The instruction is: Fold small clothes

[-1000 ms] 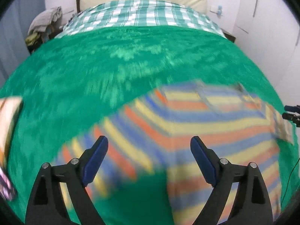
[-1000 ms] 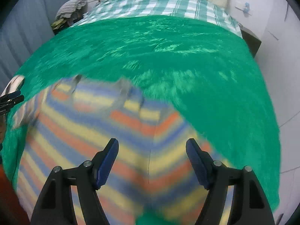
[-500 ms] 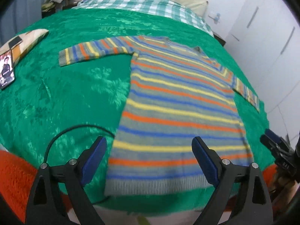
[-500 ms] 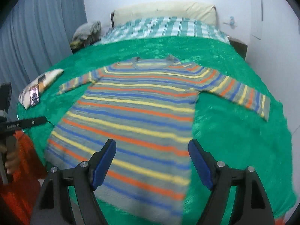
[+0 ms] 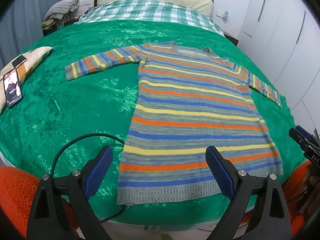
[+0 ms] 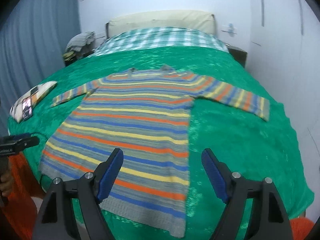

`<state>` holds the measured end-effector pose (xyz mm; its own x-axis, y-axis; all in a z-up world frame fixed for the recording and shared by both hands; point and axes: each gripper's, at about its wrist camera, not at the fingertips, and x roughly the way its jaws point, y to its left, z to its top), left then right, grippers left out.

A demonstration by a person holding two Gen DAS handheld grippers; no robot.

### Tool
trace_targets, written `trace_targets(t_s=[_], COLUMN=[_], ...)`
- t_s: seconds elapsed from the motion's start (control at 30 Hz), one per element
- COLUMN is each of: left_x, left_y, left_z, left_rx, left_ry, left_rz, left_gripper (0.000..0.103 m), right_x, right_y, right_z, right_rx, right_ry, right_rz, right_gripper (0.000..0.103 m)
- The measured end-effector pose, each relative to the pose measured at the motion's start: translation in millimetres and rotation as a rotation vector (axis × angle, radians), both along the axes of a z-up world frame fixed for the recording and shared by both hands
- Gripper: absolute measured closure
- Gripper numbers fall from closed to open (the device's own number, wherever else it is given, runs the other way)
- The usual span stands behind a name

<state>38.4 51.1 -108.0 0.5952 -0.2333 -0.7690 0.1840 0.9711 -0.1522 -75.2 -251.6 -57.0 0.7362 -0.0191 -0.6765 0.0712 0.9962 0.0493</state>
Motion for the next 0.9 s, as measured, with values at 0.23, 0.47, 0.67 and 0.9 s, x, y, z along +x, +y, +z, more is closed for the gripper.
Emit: trace_targets(t_s=[0.23, 0.47, 0.67, 0.9], left_x=[7.5, 12.1, 18.4, 16.8], left_y=[21.7, 40.5, 49.8, 49.9], left_z=[-9.9, -16.6, -28.3, -26.9], left_rx=[-0.027, -0.034, -0.062, -0.041], left_ry=[0.01, -0.015, 0.016, -0.024], left_rz=[0.095, 0.192, 0.25, 0.257], left_gripper=[0.008, 0.006, 0.006, 0.006], right_x=[-4.9, -6.2, -7.8, -6.5], right_y=[-20.0, -30.1, -34.4, -42.3], right_z=[0.5, 2.3, -4.1, -4.2], right_rx=[0.027, 0.033, 0.024, 0.06], right_ry=[-0.027, -0.058, -0.041, -0.048], right_rz=[-0.089, -0.144, -0.153, -0.178], right_gripper=[0.023, 0.023, 0.023, 0.023])
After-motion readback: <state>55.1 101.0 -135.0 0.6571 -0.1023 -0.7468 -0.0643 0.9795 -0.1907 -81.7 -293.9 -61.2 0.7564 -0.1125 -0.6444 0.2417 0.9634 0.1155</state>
